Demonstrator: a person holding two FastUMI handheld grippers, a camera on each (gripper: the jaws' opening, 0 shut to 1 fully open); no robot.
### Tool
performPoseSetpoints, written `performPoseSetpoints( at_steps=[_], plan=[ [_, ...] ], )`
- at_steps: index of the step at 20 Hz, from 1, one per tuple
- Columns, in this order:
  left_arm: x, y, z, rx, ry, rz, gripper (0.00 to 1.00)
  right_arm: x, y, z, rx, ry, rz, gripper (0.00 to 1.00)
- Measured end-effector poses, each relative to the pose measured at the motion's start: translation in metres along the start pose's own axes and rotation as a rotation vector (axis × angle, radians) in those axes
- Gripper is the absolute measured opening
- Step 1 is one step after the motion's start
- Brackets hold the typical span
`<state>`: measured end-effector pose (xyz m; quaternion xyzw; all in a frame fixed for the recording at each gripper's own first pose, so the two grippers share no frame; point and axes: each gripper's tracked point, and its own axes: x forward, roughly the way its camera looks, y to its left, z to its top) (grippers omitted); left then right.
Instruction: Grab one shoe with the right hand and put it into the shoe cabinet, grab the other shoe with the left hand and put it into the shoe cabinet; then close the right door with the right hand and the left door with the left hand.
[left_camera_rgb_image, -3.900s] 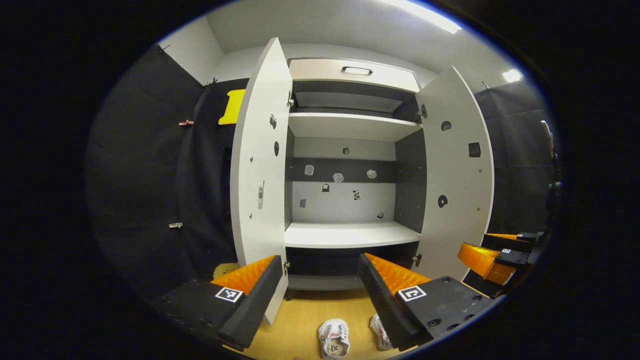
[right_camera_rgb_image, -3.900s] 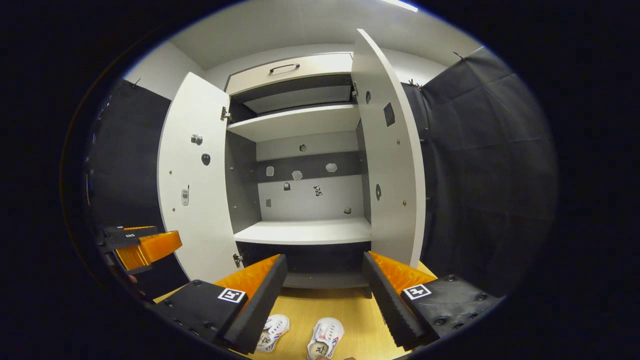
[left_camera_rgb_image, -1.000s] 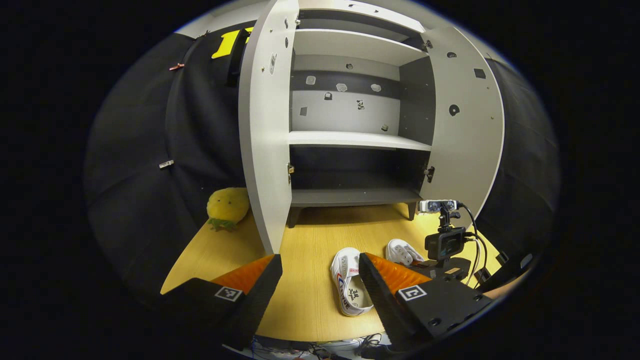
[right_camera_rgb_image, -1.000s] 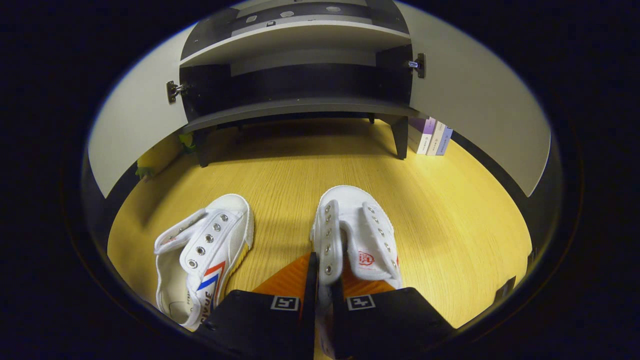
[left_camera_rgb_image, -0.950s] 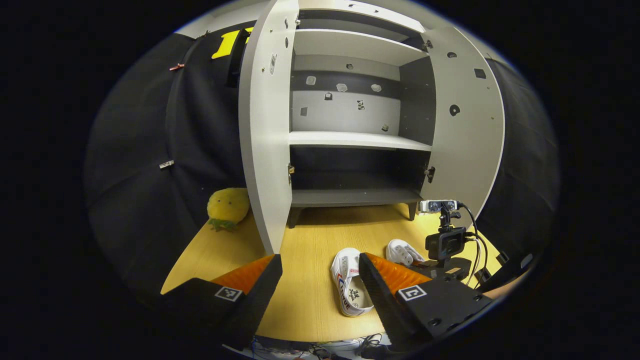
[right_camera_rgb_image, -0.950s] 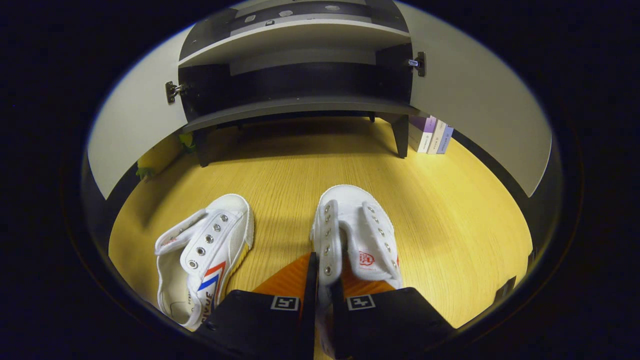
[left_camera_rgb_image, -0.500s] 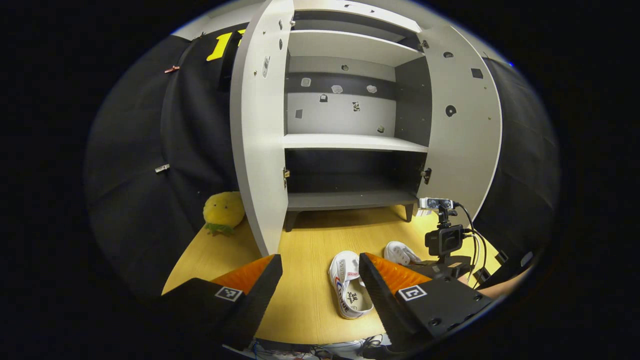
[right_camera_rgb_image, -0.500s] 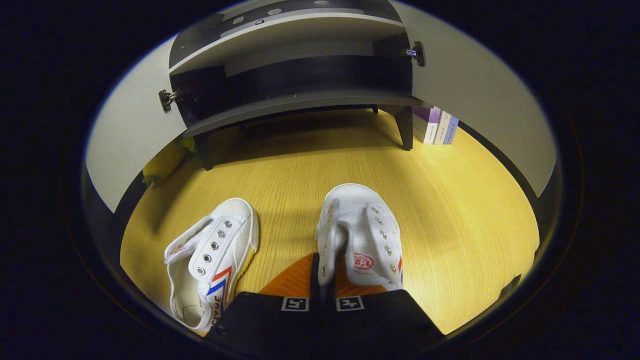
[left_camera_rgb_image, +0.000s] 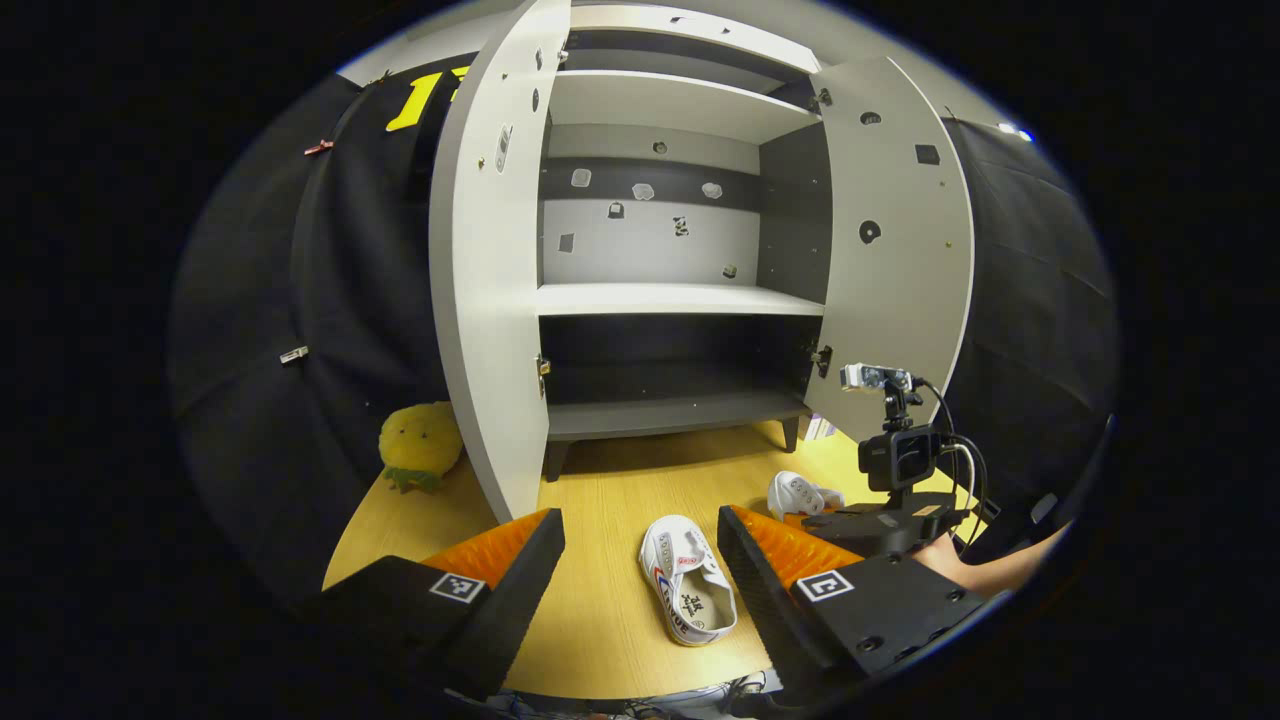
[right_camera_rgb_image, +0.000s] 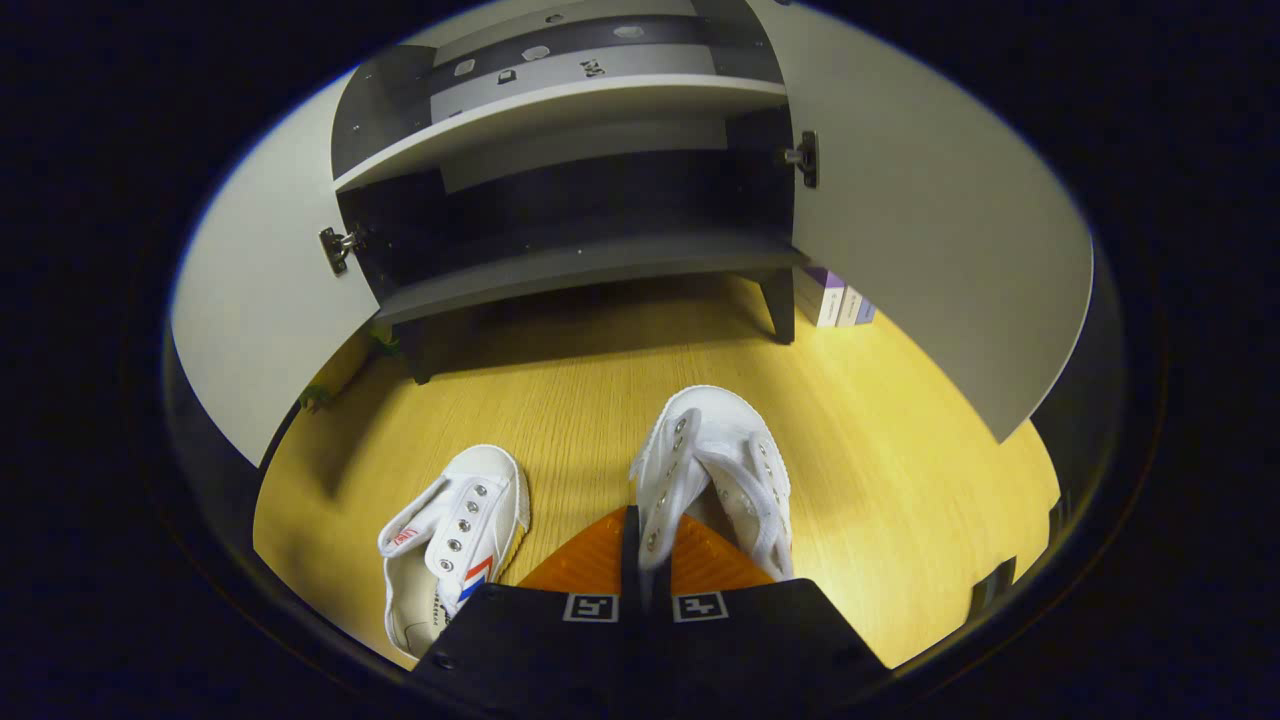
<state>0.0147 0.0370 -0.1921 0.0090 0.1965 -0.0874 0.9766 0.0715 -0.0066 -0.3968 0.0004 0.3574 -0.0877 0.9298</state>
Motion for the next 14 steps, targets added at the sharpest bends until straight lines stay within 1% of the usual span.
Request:
performPoseSetpoints(
  at_steps=[3,7,11,14],
  plan=[
    [0.004,0.000,0.007,0.008,-0.035,-0.048,0.96,-0.029,0.005,0.040,-0.014,-0.067,-0.005,0.05],
    [0.007,0.000,0.018,0.008,-0.080,-0.115,0.96,-0.071,0.016,0.104,-0.056,-0.178,-0.011,0.05],
    [0.010,0.005,0.036,0.006,-0.135,-0.160,0.96,-0.105,0.036,0.172,-0.115,-0.289,-0.007,0.05],
    [0.012,0.006,0.048,-0.002,-0.144,-0.192,0.96,-0.122,0.053,0.221,-0.150,-0.376,0.005,0.05]
  ],
)
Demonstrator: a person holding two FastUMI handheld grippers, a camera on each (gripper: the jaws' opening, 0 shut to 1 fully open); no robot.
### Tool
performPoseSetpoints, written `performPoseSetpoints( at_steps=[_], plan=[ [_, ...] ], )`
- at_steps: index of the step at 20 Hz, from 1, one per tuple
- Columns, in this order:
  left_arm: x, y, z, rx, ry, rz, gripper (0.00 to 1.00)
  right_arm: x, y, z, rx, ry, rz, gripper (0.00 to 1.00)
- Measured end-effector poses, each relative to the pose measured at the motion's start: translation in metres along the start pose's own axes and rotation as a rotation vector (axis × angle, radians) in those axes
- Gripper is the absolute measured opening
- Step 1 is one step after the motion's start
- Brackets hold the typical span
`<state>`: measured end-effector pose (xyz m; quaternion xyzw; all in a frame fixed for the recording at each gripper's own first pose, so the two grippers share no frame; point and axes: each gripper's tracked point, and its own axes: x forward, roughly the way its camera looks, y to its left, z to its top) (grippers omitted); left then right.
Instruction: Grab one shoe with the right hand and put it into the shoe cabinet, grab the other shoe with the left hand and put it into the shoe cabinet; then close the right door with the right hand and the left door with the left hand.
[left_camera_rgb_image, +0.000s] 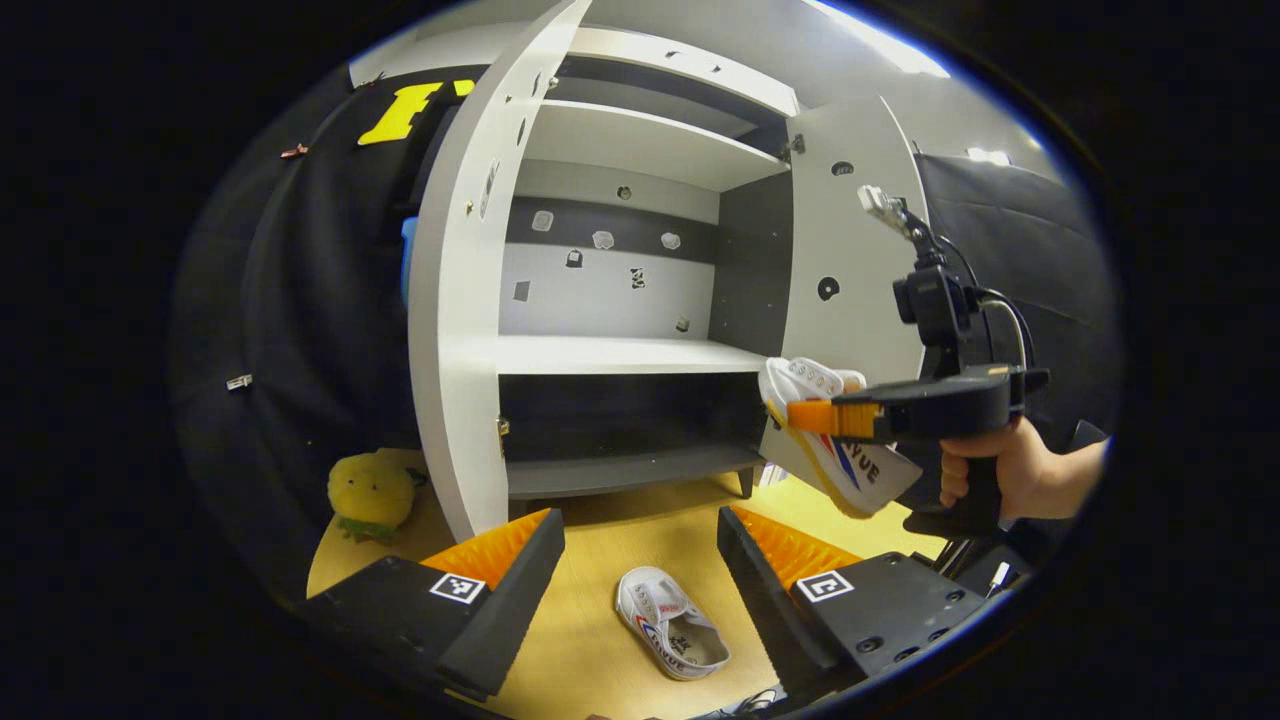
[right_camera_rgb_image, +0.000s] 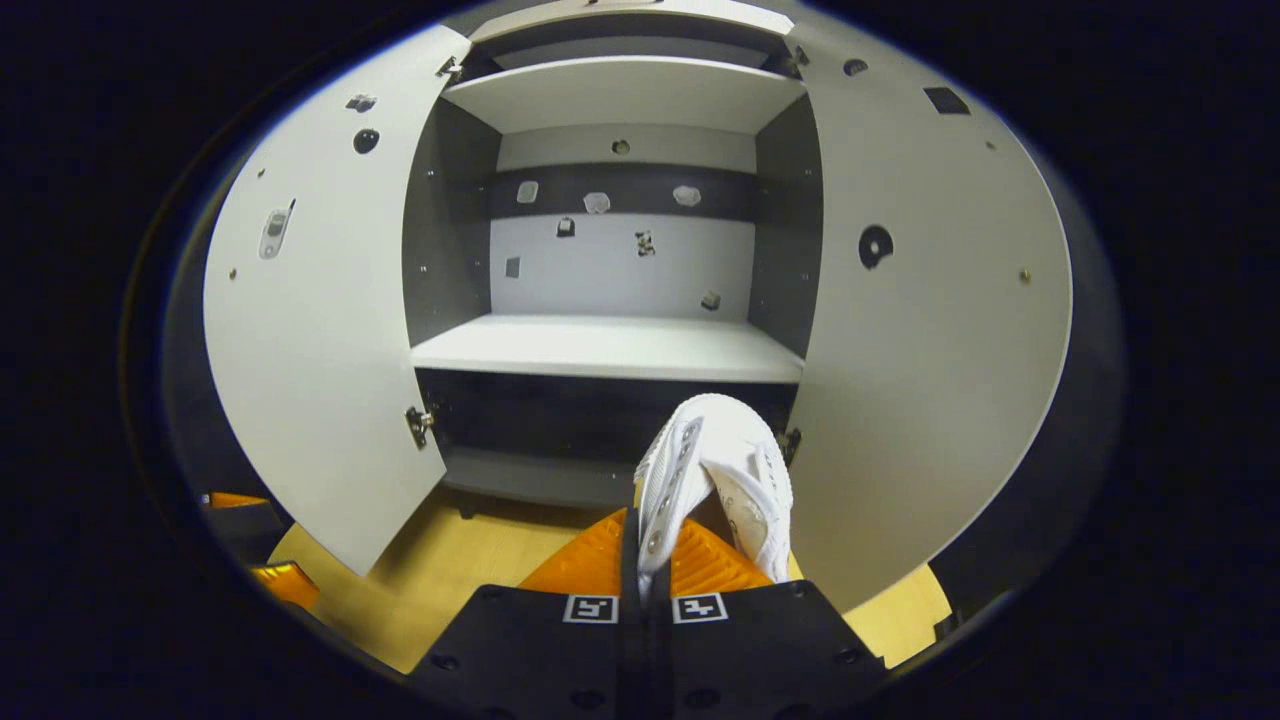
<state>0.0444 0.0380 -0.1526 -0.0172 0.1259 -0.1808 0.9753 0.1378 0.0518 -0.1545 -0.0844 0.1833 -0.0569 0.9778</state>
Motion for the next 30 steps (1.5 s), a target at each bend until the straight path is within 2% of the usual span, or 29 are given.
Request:
performPoseSetpoints(
  at_steps=[4,7,11,16,19,24,26,30],
  plan=[
    [-0.001,-0.010,0.017,0.021,-0.046,-0.029,0.96,0.028,0.012,0.060,0.004,-0.059,0.037,0.05],
    [-0.001,-0.012,0.023,0.066,-0.058,-0.002,0.96,0.058,0.015,0.099,-0.008,-0.110,0.064,0.05],
    [0.014,-0.001,0.040,0.106,-0.080,0.091,0.96,0.111,0.014,0.143,-0.057,-0.152,0.115,0.05],
    [0.022,0.000,0.056,0.073,-0.098,0.205,0.96,0.191,0.011,0.182,-0.103,-0.145,0.152,0.05],
    [0.024,0.002,0.057,0.070,-0.084,0.269,0.97,0.239,0.014,0.184,-0.103,-0.084,0.159,0.05],
    [0.015,0.014,0.055,0.095,-0.073,0.359,0.96,0.303,0.023,0.159,-0.145,0.035,0.151,0.05],
    [0.010,0.020,0.053,0.104,-0.062,0.387,0.96,0.319,0.023,0.151,-0.162,0.074,0.140,0.05],
    [0.002,0.028,0.053,0.047,-0.065,0.421,0.96,0.334,0.031,0.133,-0.160,0.141,0.142,0.05]
  ],
)
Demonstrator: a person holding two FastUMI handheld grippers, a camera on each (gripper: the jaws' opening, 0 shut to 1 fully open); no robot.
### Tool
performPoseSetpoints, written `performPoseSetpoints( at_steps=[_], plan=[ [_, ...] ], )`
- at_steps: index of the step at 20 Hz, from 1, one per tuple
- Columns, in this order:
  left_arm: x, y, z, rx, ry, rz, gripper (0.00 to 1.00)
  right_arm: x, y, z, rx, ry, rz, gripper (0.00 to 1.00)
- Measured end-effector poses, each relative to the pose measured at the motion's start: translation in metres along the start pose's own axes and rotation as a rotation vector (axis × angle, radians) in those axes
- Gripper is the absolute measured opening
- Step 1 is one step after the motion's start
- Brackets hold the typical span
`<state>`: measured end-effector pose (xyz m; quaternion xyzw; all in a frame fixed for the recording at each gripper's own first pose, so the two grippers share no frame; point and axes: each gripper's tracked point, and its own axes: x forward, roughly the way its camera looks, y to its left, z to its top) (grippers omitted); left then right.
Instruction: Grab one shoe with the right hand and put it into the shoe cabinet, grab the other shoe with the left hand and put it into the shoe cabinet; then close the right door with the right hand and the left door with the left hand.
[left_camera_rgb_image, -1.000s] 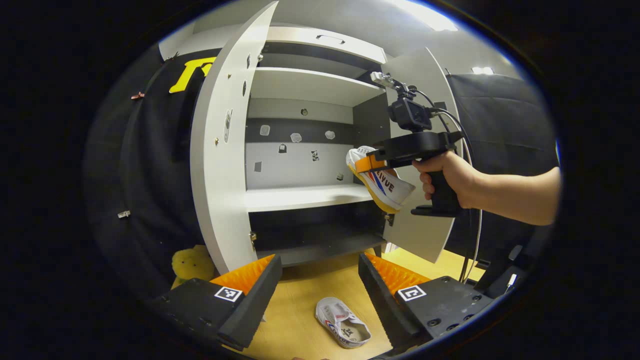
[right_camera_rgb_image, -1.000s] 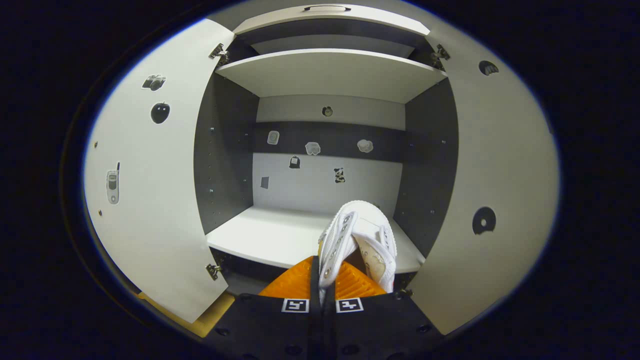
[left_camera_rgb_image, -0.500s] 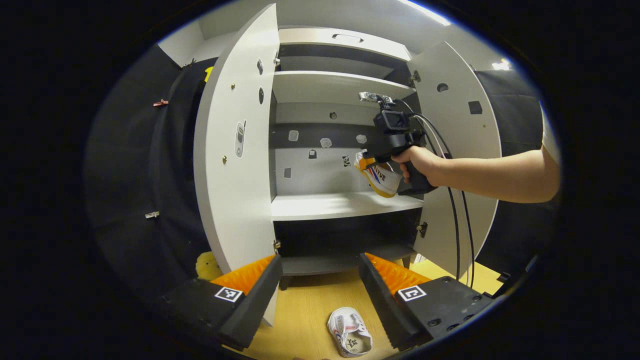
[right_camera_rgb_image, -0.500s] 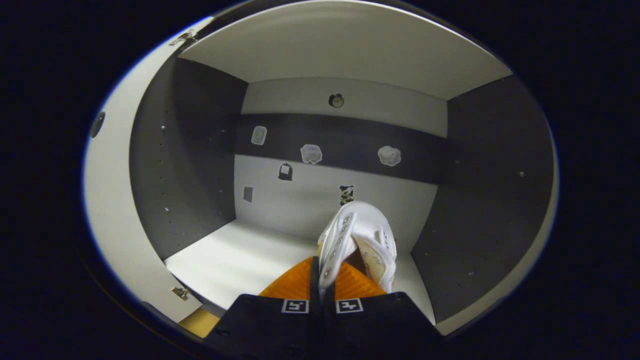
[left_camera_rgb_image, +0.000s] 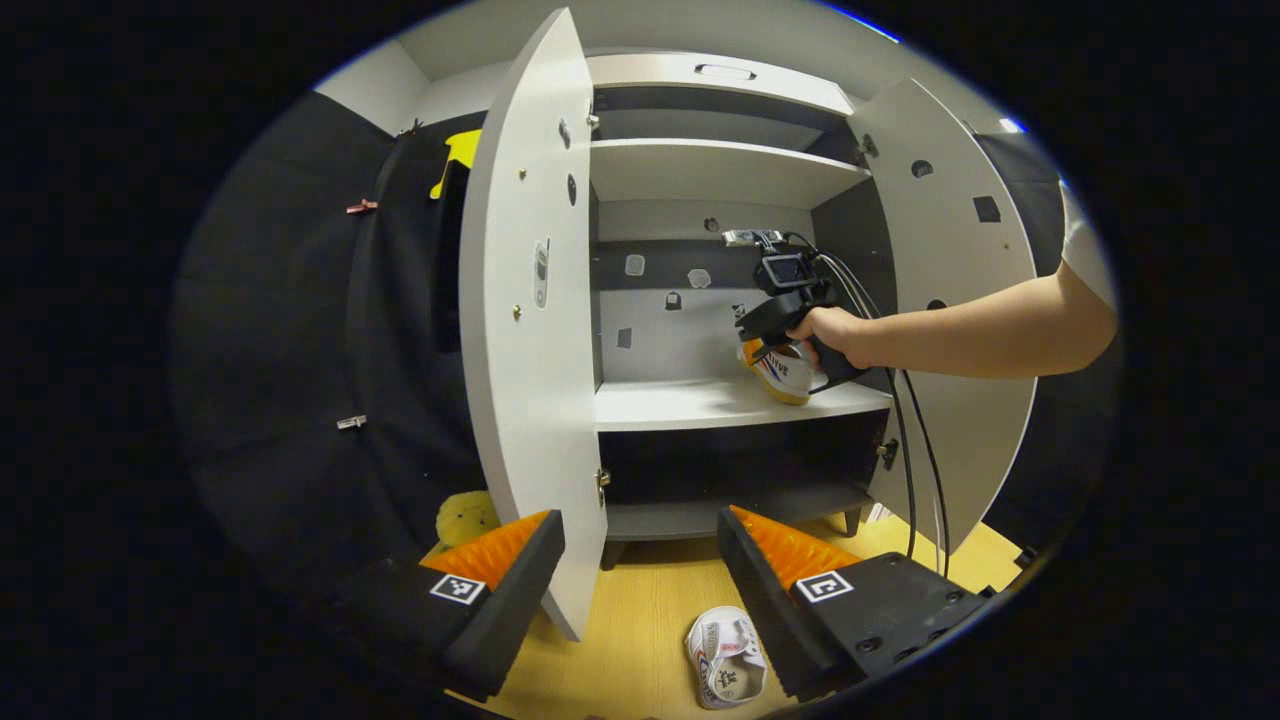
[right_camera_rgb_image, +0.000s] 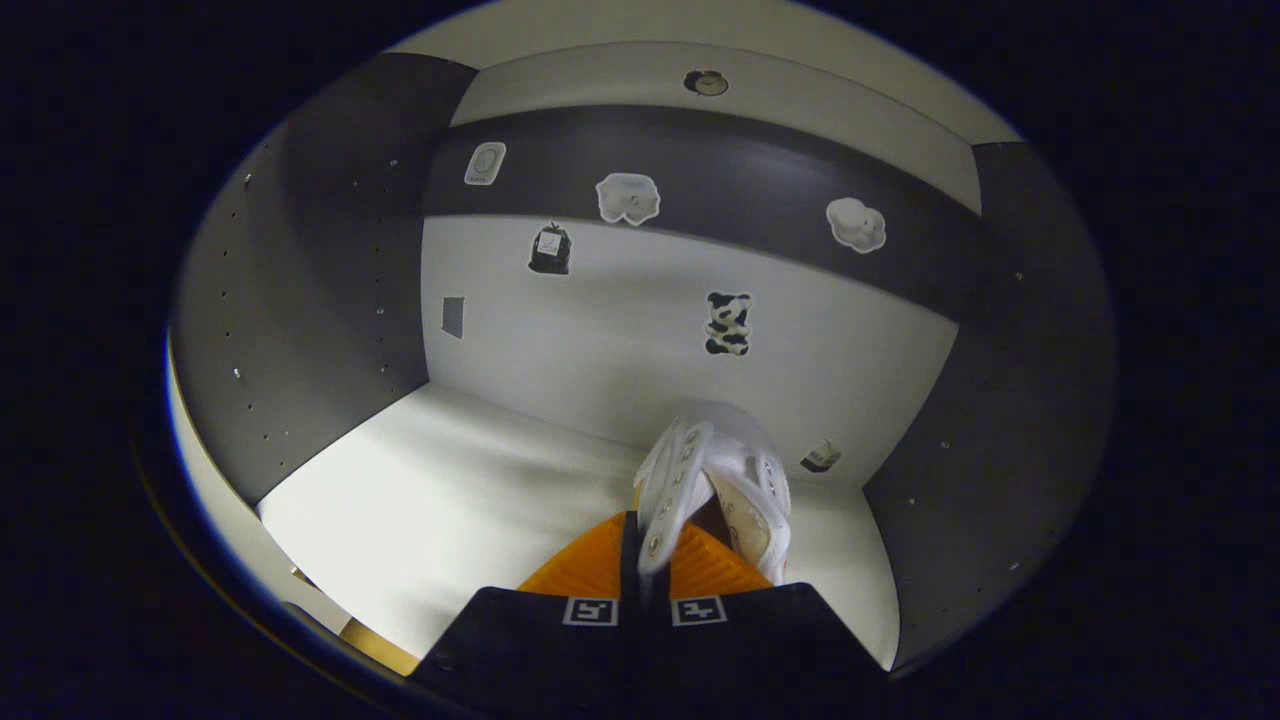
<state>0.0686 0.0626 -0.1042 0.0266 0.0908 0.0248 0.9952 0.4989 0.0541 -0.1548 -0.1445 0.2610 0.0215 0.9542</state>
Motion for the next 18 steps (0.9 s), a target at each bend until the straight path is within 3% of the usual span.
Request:
performPoseSetpoints(
  at_steps=[6,7,9,11,12,15,17,18],
  plan=[
    [-0.012,0.006,-0.003,-0.039,0.001,0.031,0.96,0.007,0.009,-0.013,0.030,0.076,-0.020,0.08],
    [-0.015,0.007,-0.005,-0.050,0.003,0.036,0.96,0.004,0.013,-0.013,0.043,0.079,-0.003,0.22],
    [-0.021,0.011,-0.008,-0.063,0.002,0.047,0.96,-0.007,0.019,-0.012,0.039,0.074,0.007,0.39],
    [-0.026,0.016,-0.014,-0.076,0.009,0.054,0.96,-0.022,0.026,-0.005,0.033,0.040,0.017,0.66],
    [-0.029,0.019,-0.017,-0.083,0.012,0.058,0.96,-0.033,0.029,-0.002,0.034,0.020,0.017,0.64],
    [-0.038,0.029,-0.027,-0.105,0.026,0.056,0.96,-0.071,0.044,0.004,0.057,-0.046,0.051,0.89],
    [-0.042,0.035,-0.038,-0.088,0.041,0.045,0.96,-0.101,0.051,0.005,0.059,-0.102,0.060,0.99],
    [-0.042,0.037,-0.045,-0.076,0.052,0.032,0.96,-0.116,0.054,0.003,0.064,-0.127,0.061,0.98]
  ],
)
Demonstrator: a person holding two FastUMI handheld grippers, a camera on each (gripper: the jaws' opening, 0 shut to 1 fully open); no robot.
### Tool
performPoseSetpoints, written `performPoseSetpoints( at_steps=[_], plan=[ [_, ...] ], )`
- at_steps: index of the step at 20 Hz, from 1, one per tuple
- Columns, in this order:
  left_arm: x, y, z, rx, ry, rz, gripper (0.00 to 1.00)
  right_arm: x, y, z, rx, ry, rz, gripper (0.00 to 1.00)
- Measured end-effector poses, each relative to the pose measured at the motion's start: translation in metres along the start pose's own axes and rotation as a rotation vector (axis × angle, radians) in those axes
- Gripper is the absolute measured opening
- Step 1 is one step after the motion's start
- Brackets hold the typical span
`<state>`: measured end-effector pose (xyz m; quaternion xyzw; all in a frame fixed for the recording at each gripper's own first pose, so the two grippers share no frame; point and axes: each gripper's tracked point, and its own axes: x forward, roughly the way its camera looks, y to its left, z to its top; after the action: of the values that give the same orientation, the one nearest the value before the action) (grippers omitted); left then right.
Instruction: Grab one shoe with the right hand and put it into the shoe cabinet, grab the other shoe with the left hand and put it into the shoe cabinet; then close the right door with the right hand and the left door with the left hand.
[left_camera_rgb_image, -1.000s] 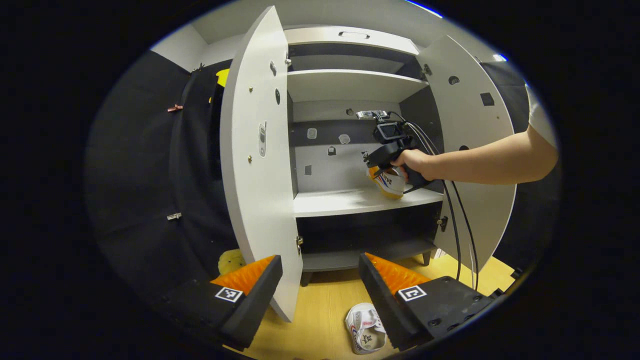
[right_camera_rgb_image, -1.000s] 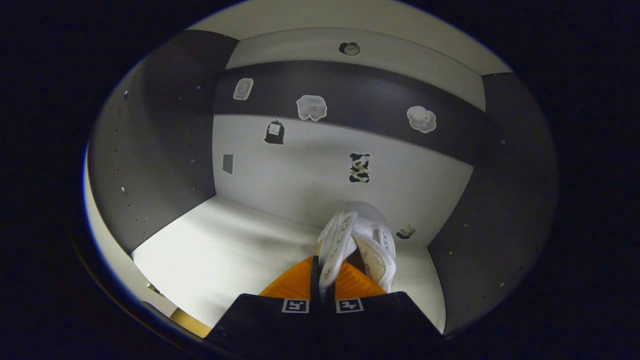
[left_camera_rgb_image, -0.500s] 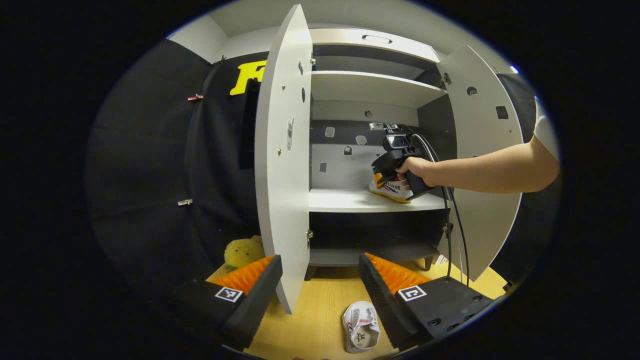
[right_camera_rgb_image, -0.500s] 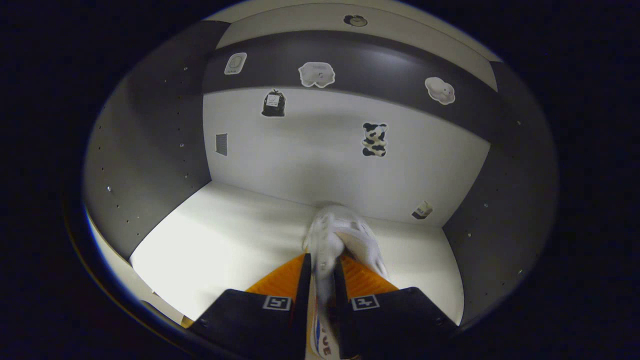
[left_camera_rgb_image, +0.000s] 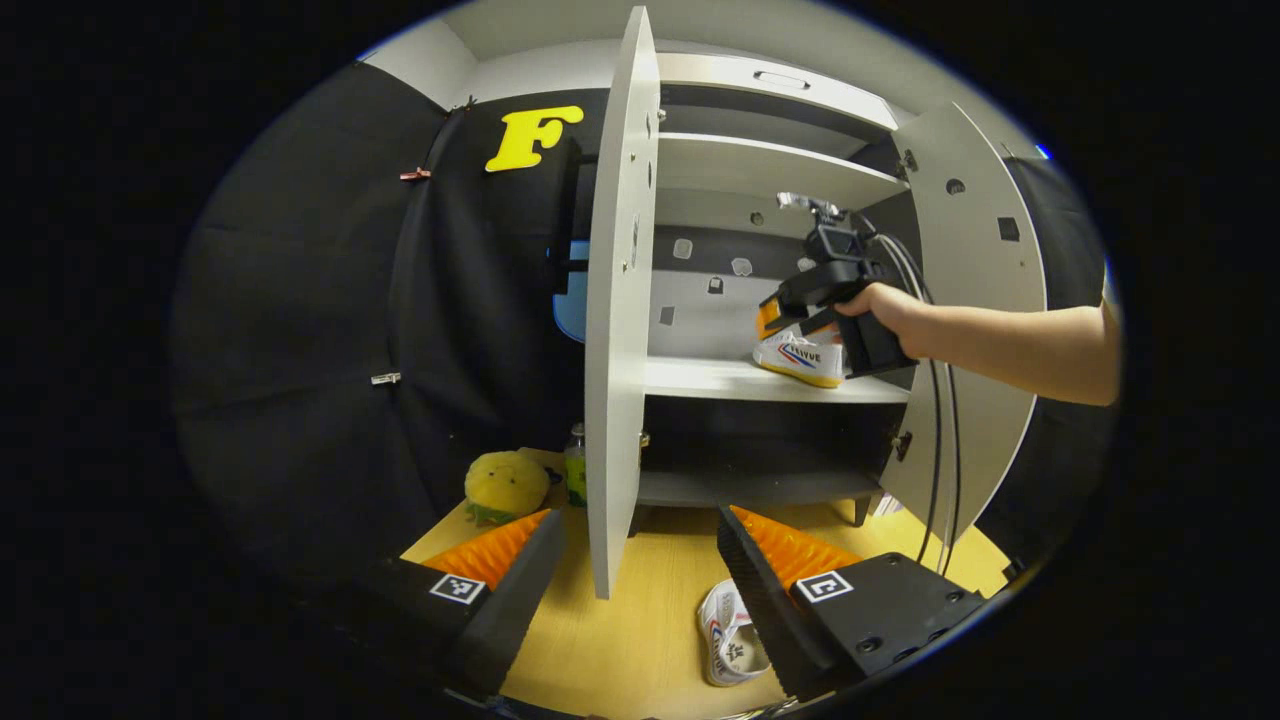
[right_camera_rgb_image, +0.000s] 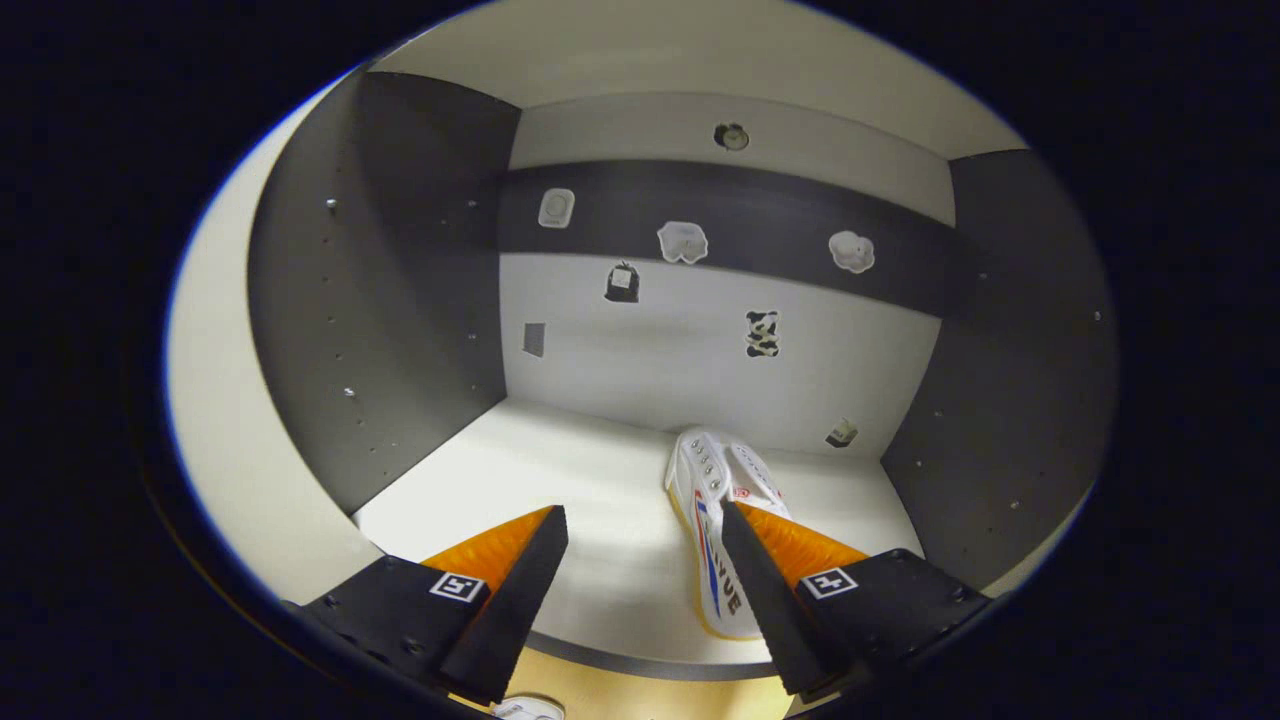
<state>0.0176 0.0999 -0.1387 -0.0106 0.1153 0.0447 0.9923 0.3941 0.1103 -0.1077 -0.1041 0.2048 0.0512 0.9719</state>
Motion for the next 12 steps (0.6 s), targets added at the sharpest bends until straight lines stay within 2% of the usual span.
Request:
performPoseSetpoints(
  at_steps=[4,7,10,12],
  plan=[
    [0.005,0.004,-0.041,0.023,0.068,-0.077,0.96,-0.067,0.008,-0.014,0.071,-0.076,0.002,0.98],
    [0.007,0.002,-0.072,0.055,0.113,-0.144,0.96,-0.120,0.001,-0.037,0.114,-0.136,-0.030,0.99],
    [0.011,-0.011,-0.102,0.083,0.163,-0.232,0.97,-0.174,-0.018,-0.074,0.124,-0.180,-0.113,0.98],
    [0.016,-0.024,-0.118,0.063,0.195,-0.284,0.97,-0.211,-0.031,-0.105,0.133,-0.177,-0.163,0.98]
  ],
)
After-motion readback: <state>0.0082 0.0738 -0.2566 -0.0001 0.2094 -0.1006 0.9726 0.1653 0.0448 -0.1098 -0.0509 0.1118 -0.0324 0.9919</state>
